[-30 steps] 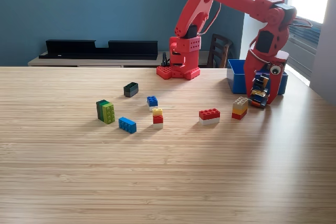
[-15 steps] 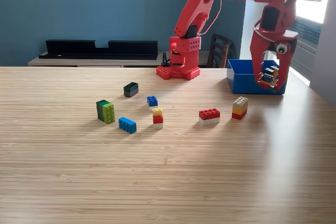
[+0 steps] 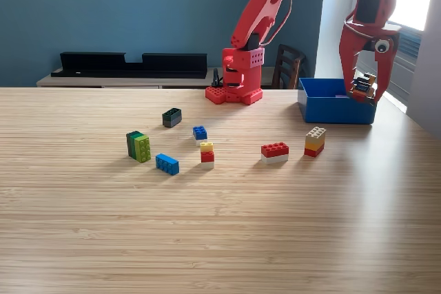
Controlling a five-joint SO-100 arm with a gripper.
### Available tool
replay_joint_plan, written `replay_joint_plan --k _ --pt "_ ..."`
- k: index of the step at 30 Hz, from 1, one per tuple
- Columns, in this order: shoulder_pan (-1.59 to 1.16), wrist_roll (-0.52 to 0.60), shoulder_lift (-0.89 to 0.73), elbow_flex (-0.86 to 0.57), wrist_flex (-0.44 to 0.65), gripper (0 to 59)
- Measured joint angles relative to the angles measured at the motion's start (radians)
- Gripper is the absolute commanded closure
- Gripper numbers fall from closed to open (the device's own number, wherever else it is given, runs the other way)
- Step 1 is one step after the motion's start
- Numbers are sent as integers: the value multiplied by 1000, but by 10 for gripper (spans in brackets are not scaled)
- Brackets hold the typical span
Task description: Grasp a lego block and put it in the bin.
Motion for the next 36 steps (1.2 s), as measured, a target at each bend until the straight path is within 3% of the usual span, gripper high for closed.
replay_joint_plan --k 8,23,36 --pt "-29 5 48 8 0 586" --pt "-196 34 376 319 2 586" --pt "-336 32 403 463 2 581"
